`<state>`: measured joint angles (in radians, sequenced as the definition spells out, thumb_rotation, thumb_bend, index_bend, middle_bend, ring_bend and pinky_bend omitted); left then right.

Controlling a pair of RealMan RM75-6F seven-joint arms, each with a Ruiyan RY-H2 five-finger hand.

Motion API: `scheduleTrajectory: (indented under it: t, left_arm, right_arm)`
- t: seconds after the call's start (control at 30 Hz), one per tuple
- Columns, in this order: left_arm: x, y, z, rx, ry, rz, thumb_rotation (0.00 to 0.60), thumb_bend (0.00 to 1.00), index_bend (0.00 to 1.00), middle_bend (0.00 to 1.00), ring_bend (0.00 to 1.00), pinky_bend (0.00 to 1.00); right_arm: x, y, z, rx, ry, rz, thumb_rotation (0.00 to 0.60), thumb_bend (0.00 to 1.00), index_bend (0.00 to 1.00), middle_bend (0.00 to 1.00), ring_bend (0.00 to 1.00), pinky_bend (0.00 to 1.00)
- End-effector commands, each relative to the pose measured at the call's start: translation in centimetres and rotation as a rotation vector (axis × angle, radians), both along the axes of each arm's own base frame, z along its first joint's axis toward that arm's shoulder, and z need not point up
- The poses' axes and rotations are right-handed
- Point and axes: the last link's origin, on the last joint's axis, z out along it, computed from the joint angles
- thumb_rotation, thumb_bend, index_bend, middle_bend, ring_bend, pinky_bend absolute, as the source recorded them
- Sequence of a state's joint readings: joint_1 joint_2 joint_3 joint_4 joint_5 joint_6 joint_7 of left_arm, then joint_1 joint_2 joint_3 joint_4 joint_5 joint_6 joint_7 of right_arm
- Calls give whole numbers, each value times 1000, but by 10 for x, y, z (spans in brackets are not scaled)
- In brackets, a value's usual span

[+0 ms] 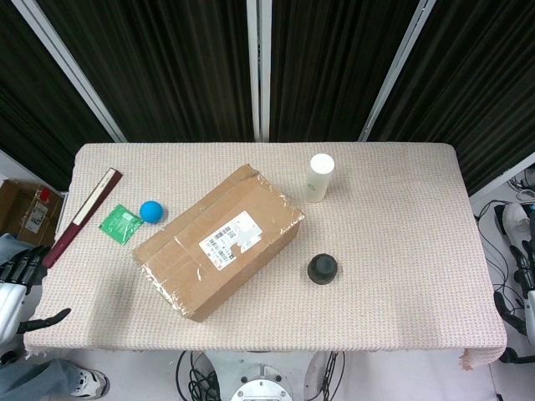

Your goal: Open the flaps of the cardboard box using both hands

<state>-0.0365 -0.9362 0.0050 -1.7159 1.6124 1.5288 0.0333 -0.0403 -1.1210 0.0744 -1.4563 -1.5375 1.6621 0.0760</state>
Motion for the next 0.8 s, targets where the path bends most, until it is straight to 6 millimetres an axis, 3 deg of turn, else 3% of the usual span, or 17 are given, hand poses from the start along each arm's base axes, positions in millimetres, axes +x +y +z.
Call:
scheduleTrajectory:
  t: [0.03,0.5,0.63,0.8]
  left_arm:
    - [-1,0,1,6,-1,3,423,38,51,86,100,232]
    - [3,12,8,64,-50,-18,403,37,52,96,101,232]
    - [19,30,4,36,-196,-44,513,80,54,105,102,233]
    - [47,69,-7,-40,-220,-91,538,69,62,123,102,234]
  right_arm:
    - [0,-2,1,-2,0,3,600,260,0,0,0,0]
    - [-1,-4,0,-4,0,3,600,261,0,0,0,0]
    - [-5,-6,-5,14,9,-13,600,251,0,0,0,0]
    - [-6,-5,-5,6,9,-10,600,249,0,0,0,0]
